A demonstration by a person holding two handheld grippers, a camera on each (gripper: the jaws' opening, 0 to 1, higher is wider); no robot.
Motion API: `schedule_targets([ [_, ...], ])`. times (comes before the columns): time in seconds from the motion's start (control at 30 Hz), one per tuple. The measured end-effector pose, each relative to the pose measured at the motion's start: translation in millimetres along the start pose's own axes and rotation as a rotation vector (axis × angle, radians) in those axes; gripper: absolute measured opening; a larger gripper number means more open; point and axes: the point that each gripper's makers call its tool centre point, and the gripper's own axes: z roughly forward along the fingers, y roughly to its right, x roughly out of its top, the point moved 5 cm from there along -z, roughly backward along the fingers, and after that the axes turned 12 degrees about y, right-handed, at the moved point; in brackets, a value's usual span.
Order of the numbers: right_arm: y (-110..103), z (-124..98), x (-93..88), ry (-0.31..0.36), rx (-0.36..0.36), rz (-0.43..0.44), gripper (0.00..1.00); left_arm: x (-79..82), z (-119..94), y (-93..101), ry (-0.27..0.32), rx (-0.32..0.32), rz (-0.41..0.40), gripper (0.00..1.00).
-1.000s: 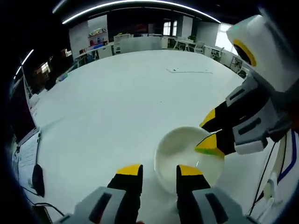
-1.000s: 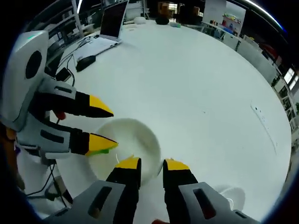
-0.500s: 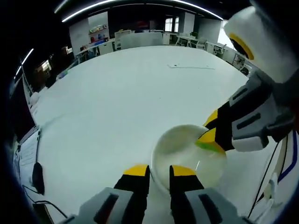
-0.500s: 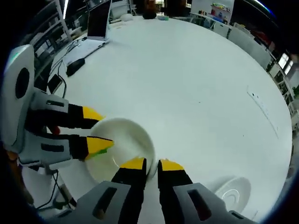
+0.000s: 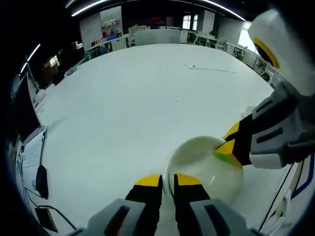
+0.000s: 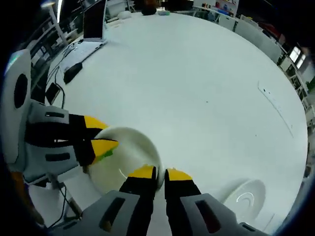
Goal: Tidy tabletop coffee trays, cups and spoons，present forward
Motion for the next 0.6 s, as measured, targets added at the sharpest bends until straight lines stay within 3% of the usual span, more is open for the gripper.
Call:
schedule_targets([
  [0.3,0.3,-3.0,-2.1,-0.046,-0.02,0.034,0.07,2.3,1.0,-2.2,-0.014,0.022,-0.073,0.08],
  [0.6,4.1,-9.6,-2.0,-0.083,-0.019,0.056,0.06,4.9,0.6,5.2,-0.055,0.007,-0.076,0.08],
])
